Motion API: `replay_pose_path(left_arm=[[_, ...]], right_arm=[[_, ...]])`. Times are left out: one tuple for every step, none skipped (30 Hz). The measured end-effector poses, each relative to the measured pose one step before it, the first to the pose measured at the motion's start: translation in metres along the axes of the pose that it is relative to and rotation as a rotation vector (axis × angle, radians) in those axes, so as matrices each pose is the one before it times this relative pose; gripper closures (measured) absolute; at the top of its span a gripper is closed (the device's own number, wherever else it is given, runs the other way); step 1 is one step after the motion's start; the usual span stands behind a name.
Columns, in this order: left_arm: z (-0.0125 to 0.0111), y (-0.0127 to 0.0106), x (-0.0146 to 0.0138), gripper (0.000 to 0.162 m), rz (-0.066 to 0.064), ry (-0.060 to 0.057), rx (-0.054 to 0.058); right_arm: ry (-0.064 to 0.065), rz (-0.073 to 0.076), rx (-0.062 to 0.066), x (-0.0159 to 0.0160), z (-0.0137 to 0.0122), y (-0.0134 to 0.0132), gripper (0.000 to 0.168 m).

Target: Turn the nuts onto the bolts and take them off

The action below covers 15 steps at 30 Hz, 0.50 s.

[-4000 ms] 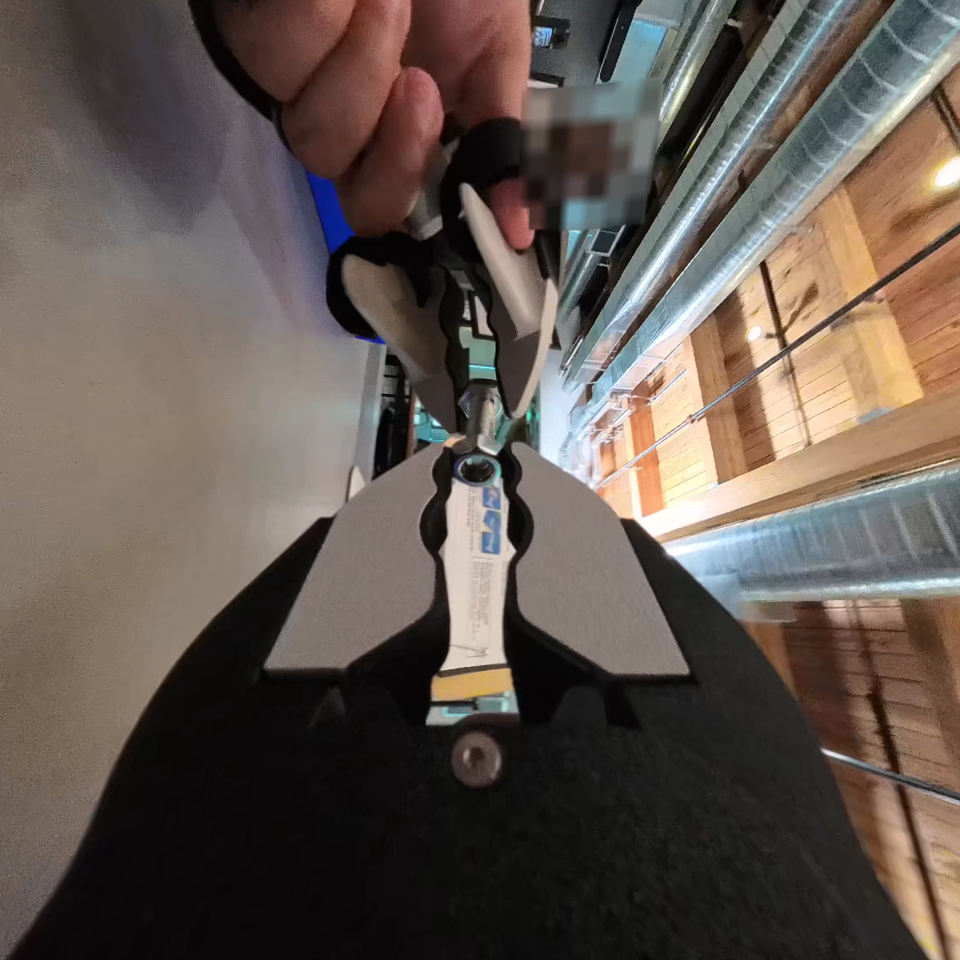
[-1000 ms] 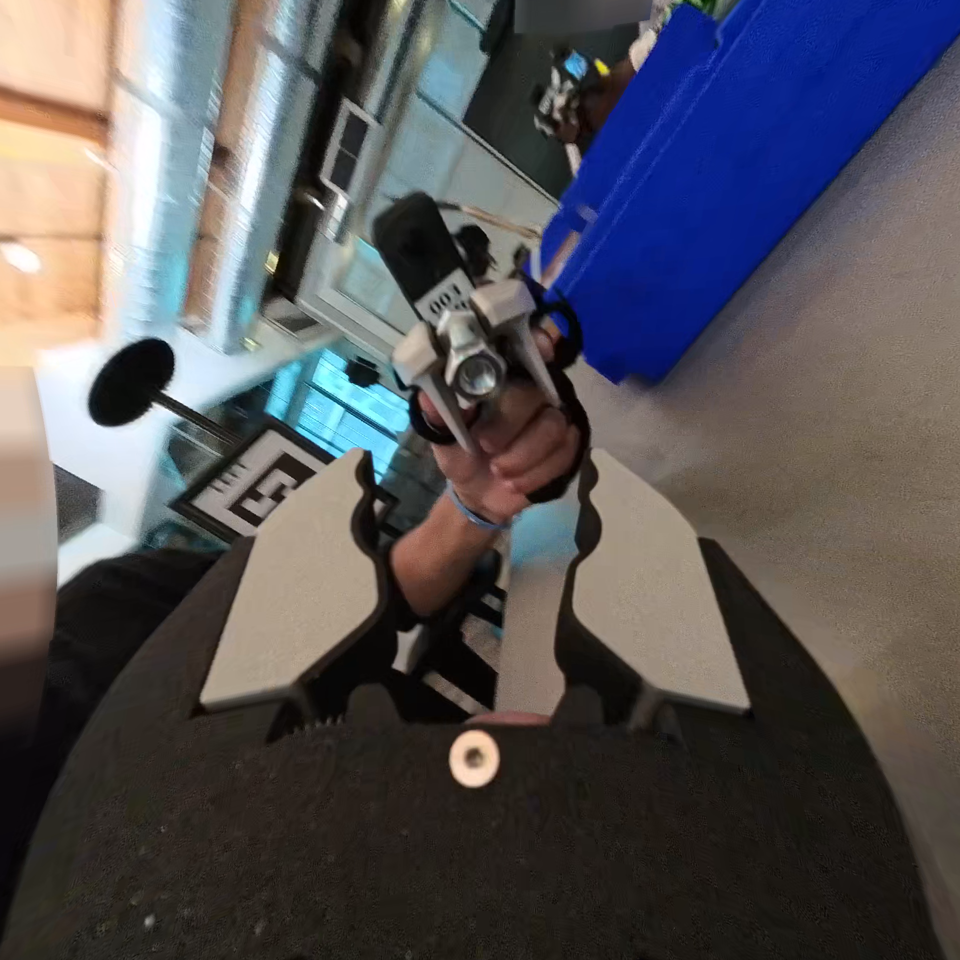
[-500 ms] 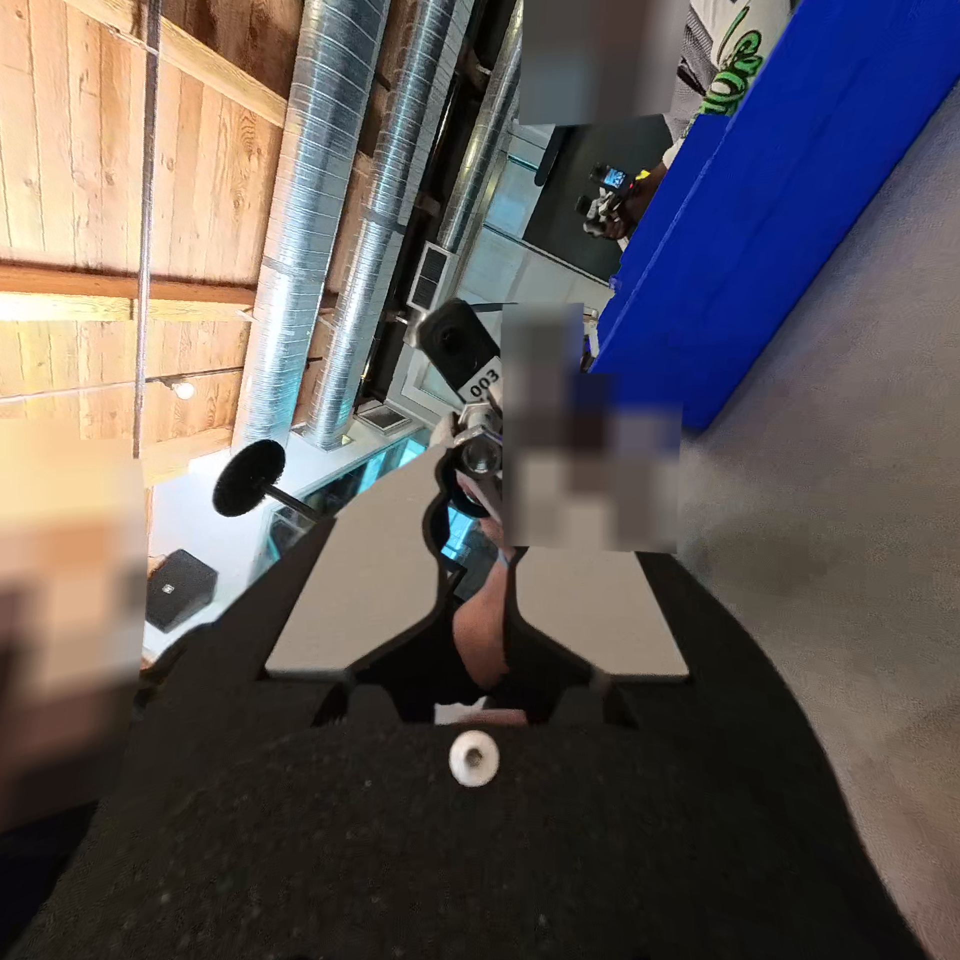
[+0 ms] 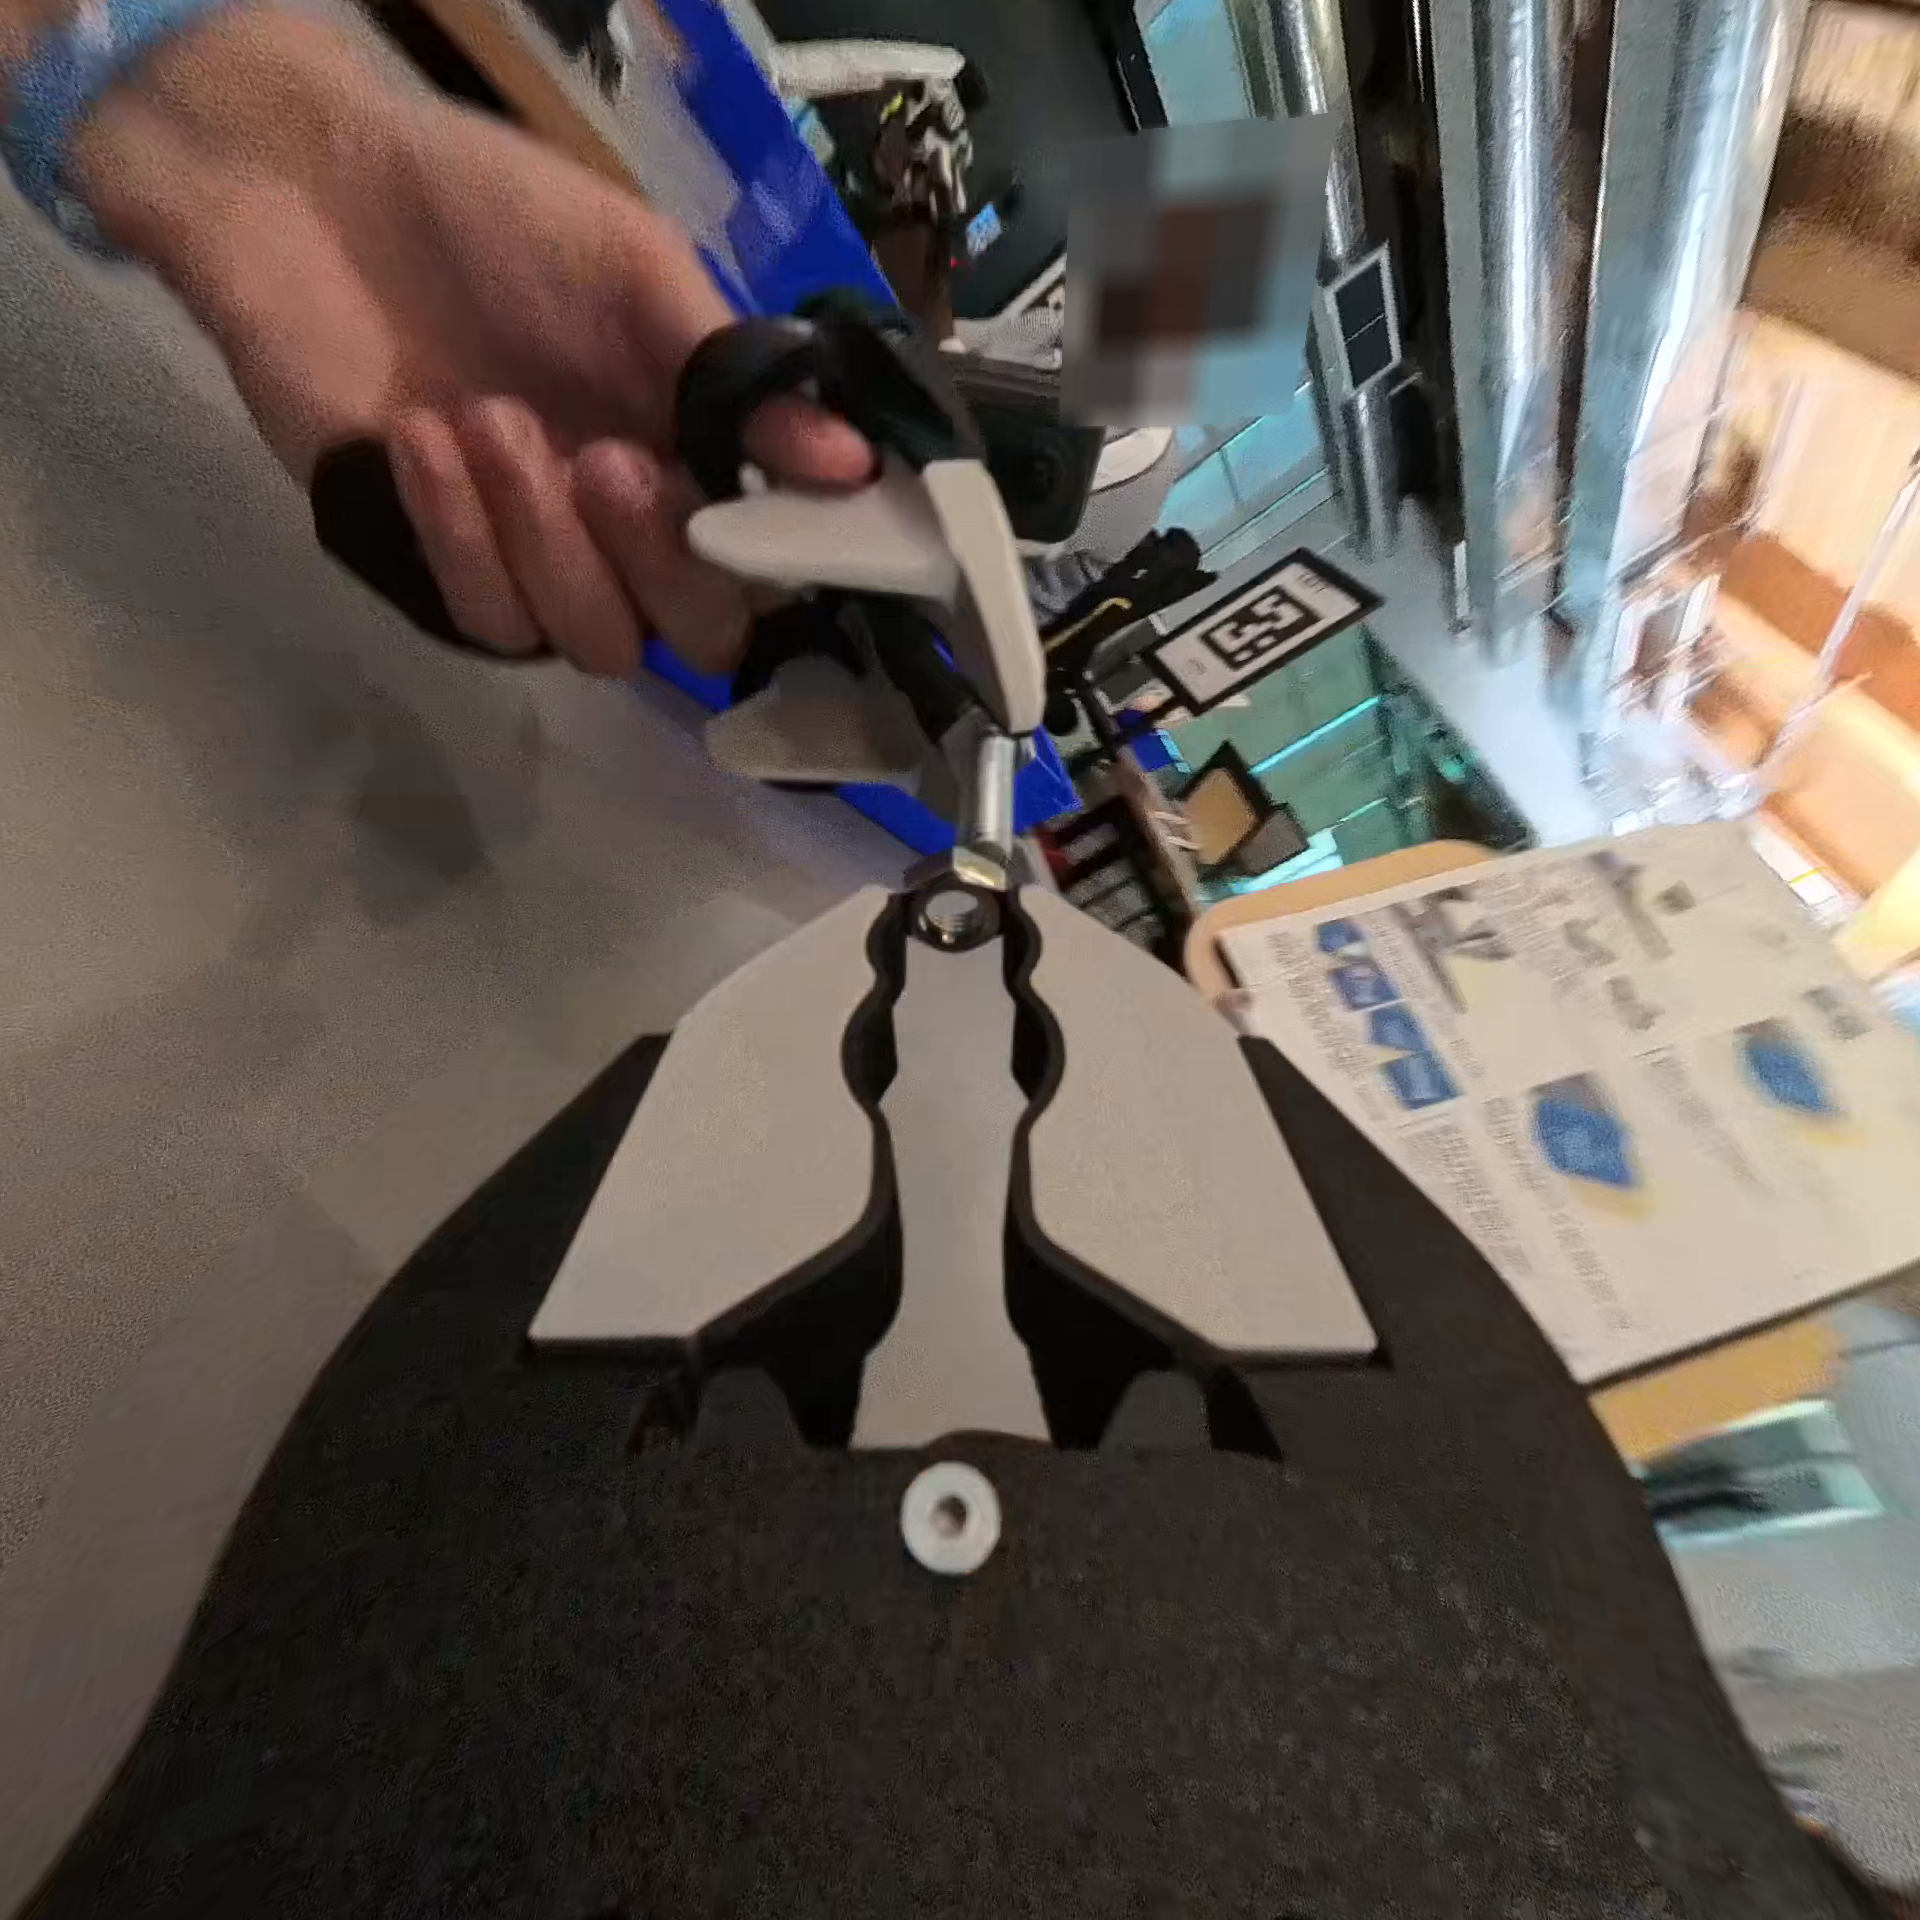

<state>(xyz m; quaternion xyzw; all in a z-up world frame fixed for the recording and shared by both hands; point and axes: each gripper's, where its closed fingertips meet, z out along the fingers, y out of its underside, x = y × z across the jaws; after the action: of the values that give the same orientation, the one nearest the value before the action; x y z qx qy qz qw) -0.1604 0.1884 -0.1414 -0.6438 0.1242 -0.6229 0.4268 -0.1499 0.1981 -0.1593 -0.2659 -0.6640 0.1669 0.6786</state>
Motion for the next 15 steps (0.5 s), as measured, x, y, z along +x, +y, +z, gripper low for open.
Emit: replay_pose_path(left_arm=[[-0.00172, -0.00265, 0.00155, 0.145, -0.0178, 0.0170, 0.0145], [-0.00208, -0.00319, -0.00002, 0.145, -0.0082, 0.0028, 0.0167], [-0.00227, -0.00210, -0.00095, 0.145, 0.0049, -0.0079, 0.0082], [-0.00183, -0.00136, -0.00079, 0.145, 0.0114, -0.0090, 0.0024], [-0.00159, -0.00132, -0.00042, 0.145, 0.0127, -0.0111, 0.0018], [-0.00155, -0.00235, -0.00037, 0.145, 0.0196, -0.0183, 0.0091], [-0.00188, -0.00271, -0.00019, 0.145, 0.0283, -0.0290, 0.0116], [-0.00205, -0.00214, -0.00005, 0.145, 0.0401, -0.0408, 0.0092], [-0.00280, -0.00175, -0.00250, 0.145, 0.0527, -0.0698, 0.0094], [-0.00374, -0.00101, -0.00707, 0.145, 0.0622, -0.1094, 0.0069], [-0.00472, 0.00013, -0.01188, 0.145, 0.0641, -0.1441, 0.0057], [-0.00510, 0.00353, -0.01198, 0.145, 0.0655, -0.1413, -0.0074], [-0.00515, 0.00592, -0.00942, 0.145, 0.0704, -0.1251, -0.0144], [-0.00501, 0.00655, -0.00785, 0.145, 0.0660, -0.1147, -0.0136], [-0.00411, 0.00528, -0.00490, 0.145, 0.0507, -0.0868, -0.0068]], right_arm=[[0.0352, -0.1632, -0.0343, -0.00118, -0.00154, 0.00263, 0.151], [0.0349, -0.1452, -0.0271, -0.00018, -0.00197, 0.00046, 0.151], [0.0257, -0.1081, -0.0141, -0.00078, -0.00197, 0.00049, 0.151], [0.0051, -0.0579, -0.0132, -0.00268, -0.00236, -0.00036, 0.151], [-0.0028, -0.0035, -0.0156, -0.00099, -0.00087, 0.00165, 0.151], [-0.0107, 0.0540, -0.0070, 0.00008, -0.00106, 0.00123, 0.151], [-0.0182, 0.0934, -0.0071, 0.00129, -0.00069, 0.00221, 0.151], [-0.0210, 0.1112, -0.0251, 0.00193, -0.00061, 0.00362, 0.151], [-0.0149, 0.1215, -0.0223, 0.00274, 0.00072, -0.00025, 0.151], [-0.0229, 0.1250, -0.0108, 0.00182, -0.00124, -0.00013, 0.151], [-0.0139, 0.1351, -0.0104, 0.00189, -0.00178, -0.00074, 0.151], [-0.0135, 0.1354, -0.0036, 0.00044, -0.00233, -0.00125, 0.151], [-0.0236, 0.1209, 0.0016, -0.00147, -0.00209, -0.00061, 0.151], [-0.0060, 0.1077, -0.0128, 0.00104, -0.00197, 0.00201, 0.151], [0.0009, 0.0893, -0.0146, 0.00259, -0.00156, 0.00267, 0.151]])
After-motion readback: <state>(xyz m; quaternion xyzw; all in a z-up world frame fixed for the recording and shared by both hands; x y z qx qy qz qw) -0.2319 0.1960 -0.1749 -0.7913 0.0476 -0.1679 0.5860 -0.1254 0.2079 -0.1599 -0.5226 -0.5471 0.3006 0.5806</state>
